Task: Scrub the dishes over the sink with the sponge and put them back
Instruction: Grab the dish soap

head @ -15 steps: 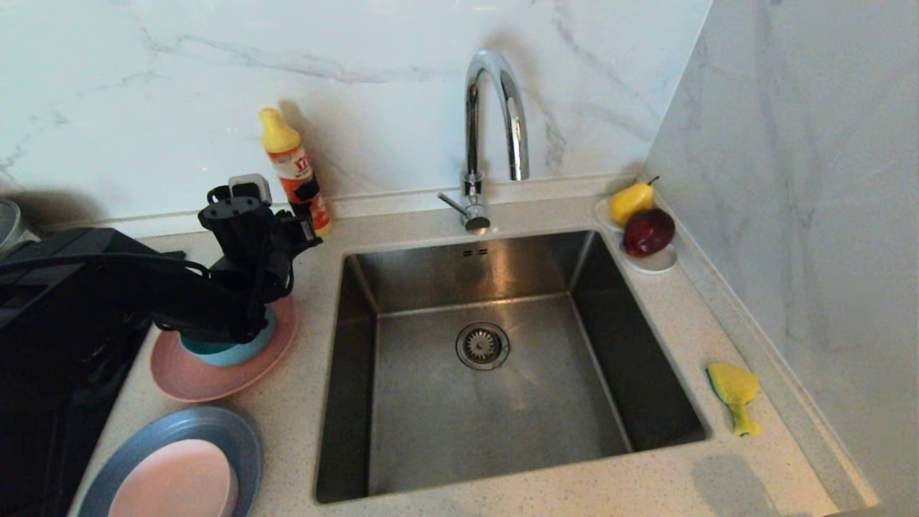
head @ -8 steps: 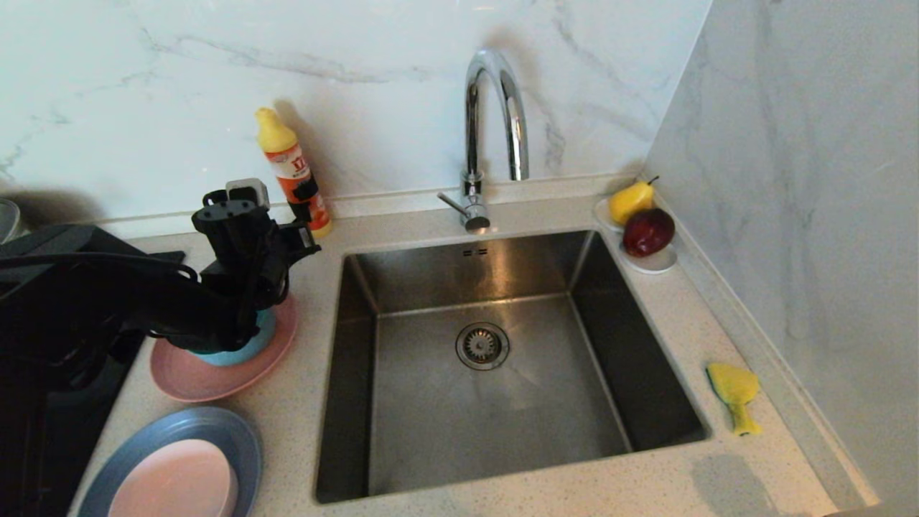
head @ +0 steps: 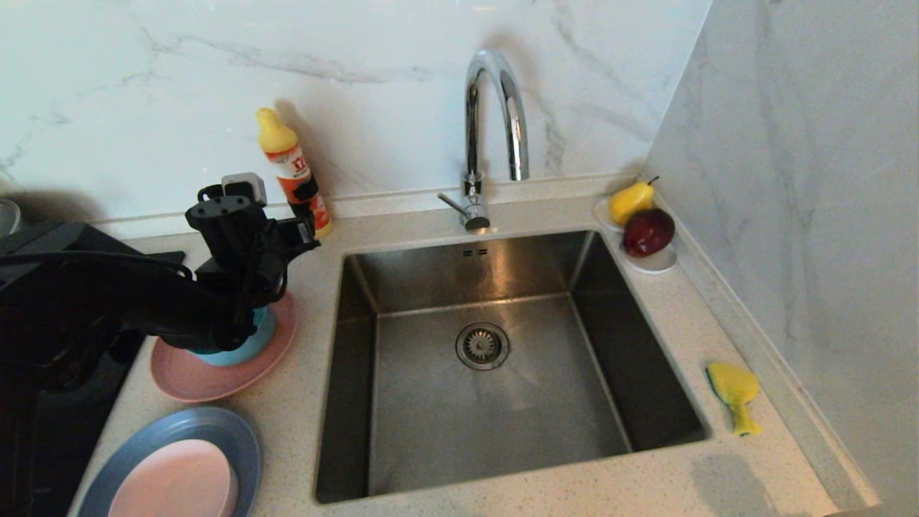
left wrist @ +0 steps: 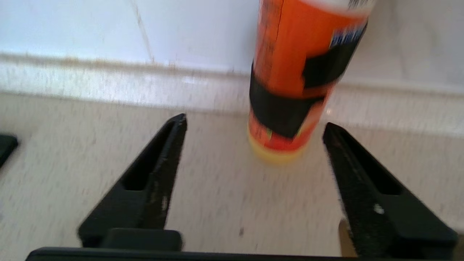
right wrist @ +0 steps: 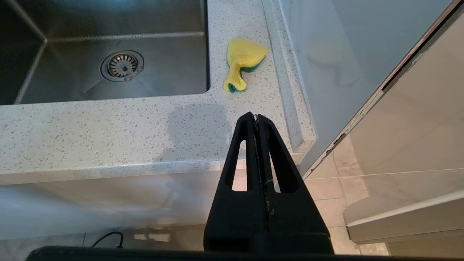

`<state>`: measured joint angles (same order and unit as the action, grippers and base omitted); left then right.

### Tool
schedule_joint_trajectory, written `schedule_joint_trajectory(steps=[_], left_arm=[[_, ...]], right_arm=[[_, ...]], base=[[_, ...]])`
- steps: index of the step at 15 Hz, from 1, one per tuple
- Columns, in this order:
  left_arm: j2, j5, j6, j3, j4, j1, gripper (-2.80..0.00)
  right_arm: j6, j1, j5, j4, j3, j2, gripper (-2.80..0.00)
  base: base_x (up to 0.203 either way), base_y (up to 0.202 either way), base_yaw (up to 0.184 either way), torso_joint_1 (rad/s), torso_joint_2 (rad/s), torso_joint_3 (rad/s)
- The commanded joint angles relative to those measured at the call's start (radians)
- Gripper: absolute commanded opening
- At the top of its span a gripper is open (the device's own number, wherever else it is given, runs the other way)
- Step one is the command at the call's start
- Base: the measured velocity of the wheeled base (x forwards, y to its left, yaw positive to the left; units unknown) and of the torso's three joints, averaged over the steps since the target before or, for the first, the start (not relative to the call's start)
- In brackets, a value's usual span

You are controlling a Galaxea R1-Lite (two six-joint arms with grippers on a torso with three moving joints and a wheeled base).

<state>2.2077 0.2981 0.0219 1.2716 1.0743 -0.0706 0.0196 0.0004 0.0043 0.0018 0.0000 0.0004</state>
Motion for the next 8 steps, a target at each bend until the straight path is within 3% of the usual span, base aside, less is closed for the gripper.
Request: schedule_joint_trajectory(steps=[1,8], left_arm=[[0.034,0.005,0.001,0.064,0.007,0.000,0.00],[0.114,0.007,0.002,0.239,-0.058,-0.004,0.00]], right_arm=[[0.000,0.000,0.000,0.000,0.000,-0.002,-2.80],[0.000,0.000,0.000,0.000,0.000,-0.002,-2.80]], base=[[0.000,0.000,0.000,0.000,0.00,0.000],[0.000,0.000,0.000,0.000,0.00,0.000]])
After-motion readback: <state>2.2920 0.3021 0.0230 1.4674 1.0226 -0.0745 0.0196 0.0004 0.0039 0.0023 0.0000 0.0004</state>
